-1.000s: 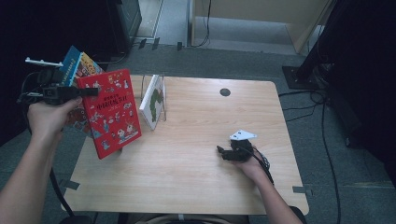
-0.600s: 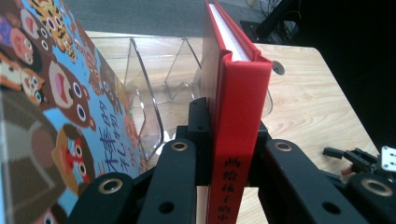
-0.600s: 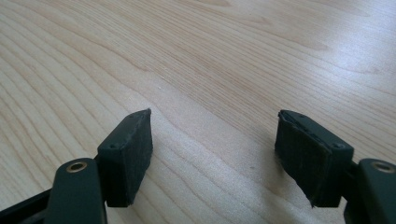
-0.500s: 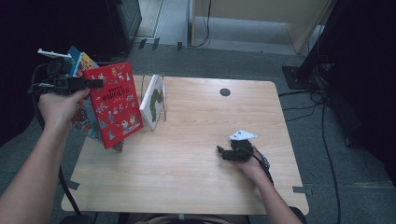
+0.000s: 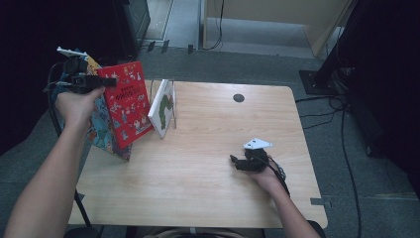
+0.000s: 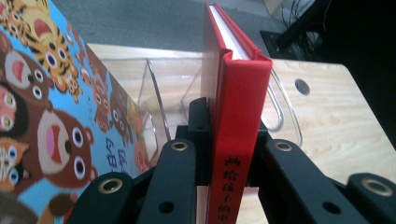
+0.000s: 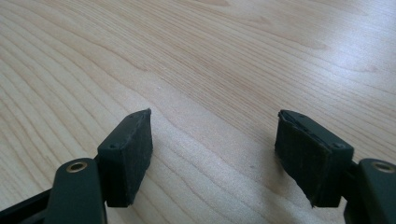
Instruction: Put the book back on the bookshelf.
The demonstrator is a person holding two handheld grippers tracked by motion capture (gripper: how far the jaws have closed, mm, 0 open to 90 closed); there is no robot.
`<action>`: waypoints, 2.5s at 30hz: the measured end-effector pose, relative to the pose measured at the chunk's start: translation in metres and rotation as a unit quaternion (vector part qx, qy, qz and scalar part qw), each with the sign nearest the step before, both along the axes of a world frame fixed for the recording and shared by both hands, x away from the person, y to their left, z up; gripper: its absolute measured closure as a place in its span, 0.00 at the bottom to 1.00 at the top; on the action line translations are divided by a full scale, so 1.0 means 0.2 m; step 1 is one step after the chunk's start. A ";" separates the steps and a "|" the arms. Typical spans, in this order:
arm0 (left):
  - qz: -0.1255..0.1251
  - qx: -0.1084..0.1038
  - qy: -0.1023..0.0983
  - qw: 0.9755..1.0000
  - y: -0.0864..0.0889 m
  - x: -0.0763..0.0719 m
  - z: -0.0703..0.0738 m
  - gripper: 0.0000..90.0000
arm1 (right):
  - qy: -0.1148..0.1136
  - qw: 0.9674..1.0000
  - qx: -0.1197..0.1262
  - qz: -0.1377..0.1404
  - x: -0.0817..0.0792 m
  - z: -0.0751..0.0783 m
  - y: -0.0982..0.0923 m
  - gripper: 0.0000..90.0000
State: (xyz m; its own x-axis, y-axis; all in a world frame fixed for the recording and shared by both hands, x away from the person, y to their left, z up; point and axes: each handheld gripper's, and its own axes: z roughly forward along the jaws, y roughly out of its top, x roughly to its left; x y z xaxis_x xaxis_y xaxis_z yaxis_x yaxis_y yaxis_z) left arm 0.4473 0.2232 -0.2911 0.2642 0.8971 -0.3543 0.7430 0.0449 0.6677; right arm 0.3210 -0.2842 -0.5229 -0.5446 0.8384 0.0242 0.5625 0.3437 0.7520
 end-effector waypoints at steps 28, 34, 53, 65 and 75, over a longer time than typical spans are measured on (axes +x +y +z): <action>-0.006 -0.008 0.045 0.999 0.03 0.04 0.06 0.84 | 0.001 1.000 0.000 0.000 0.00 0.00 0.00 0.30; -0.019 0.013 0.074 0.997 0.04 0.03 0.08 0.85 | 0.001 1.000 0.000 0.000 0.00 0.00 0.00 0.30; -0.062 0.023 0.168 0.984 0.08 0.05 0.08 0.83 | 0.002 1.000 0.000 0.000 0.00 0.00 0.00 0.30; -0.071 0.042 0.184 0.979 0.07 0.06 0.08 0.85 | 0.001 1.000 0.000 0.000 0.00 0.00 0.00 0.30; -0.096 0.048 0.222 0.969 0.05 0.07 0.08 0.85 | 0.001 1.000 0.000 0.000 0.00 0.00 0.00 0.30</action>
